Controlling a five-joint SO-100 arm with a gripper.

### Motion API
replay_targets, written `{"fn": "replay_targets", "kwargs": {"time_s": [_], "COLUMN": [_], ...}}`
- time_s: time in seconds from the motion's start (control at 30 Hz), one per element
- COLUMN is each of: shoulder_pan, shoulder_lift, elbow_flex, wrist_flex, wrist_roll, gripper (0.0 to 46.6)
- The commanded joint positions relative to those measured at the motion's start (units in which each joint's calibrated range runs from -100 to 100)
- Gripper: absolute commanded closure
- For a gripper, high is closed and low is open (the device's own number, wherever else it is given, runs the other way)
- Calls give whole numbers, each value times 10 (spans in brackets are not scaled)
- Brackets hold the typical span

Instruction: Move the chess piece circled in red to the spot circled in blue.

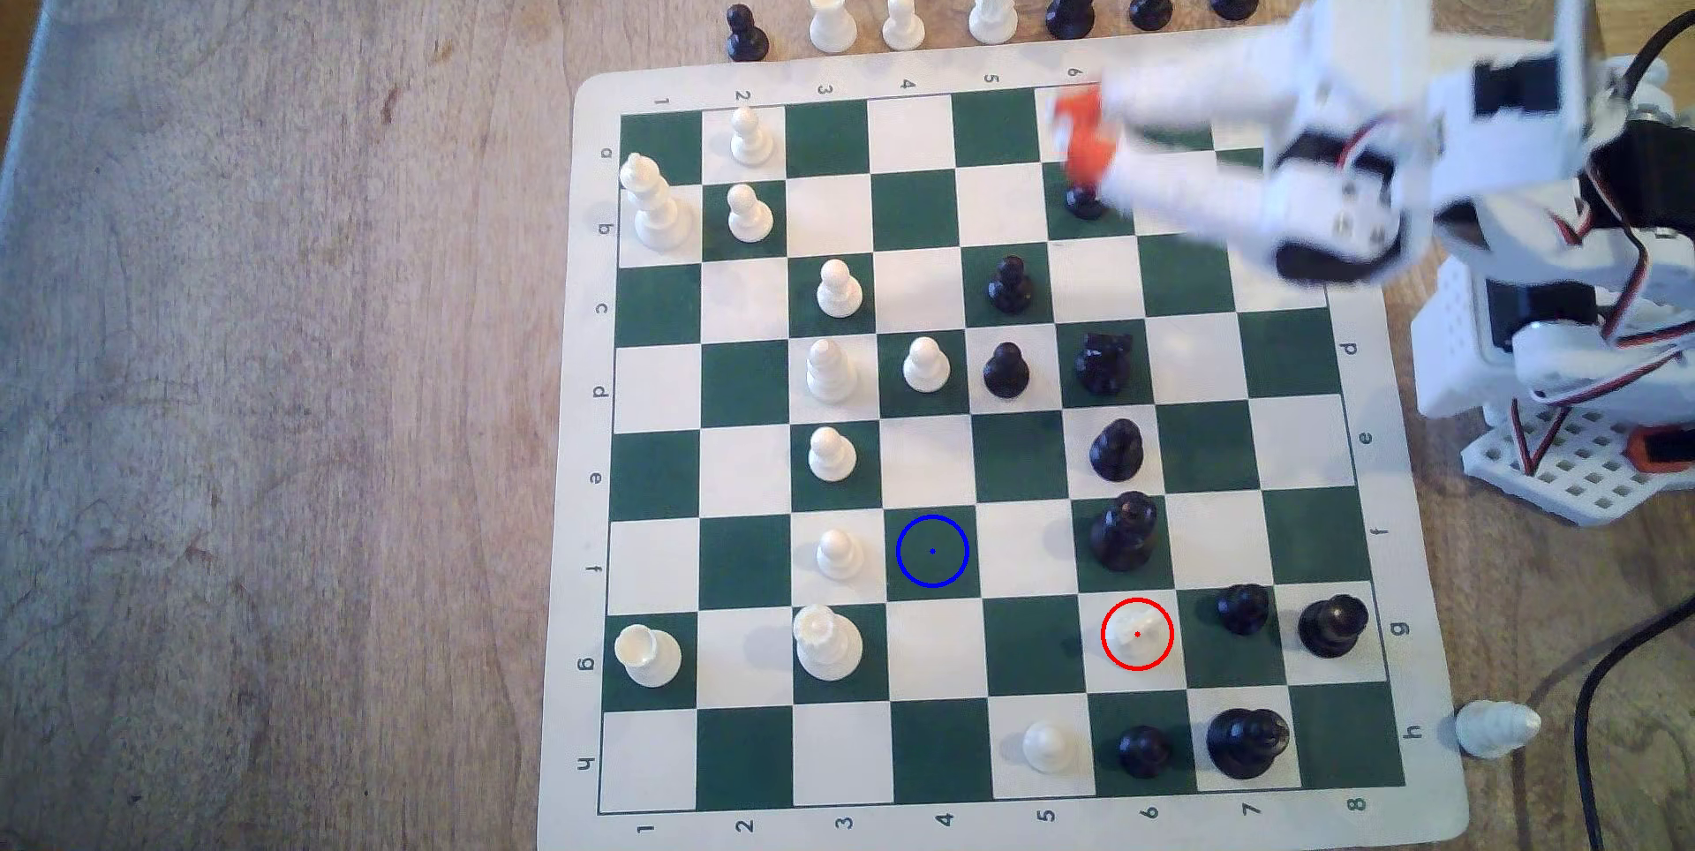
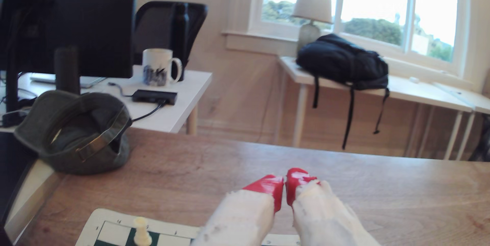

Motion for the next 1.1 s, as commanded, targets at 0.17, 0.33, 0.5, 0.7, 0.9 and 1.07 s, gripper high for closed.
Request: {"fn": "replay_targets", "kwargs": {"time_s": [0.17,0.33,0.5,0.7,0.9,1.07], "shoulder_pan": [-105,-185,-243,-270,-270,-282], "shoulder_lift": [152,268,319,362,417,451], "elbow_flex": [-241,-343,-332,-280,-252,-246], "wrist_flex": [273,406,418,394,370,347], "wrist_roll": [-20,-84,-118,-114,-101,-103], "gripper": [458,458,452,423,412,394]}}
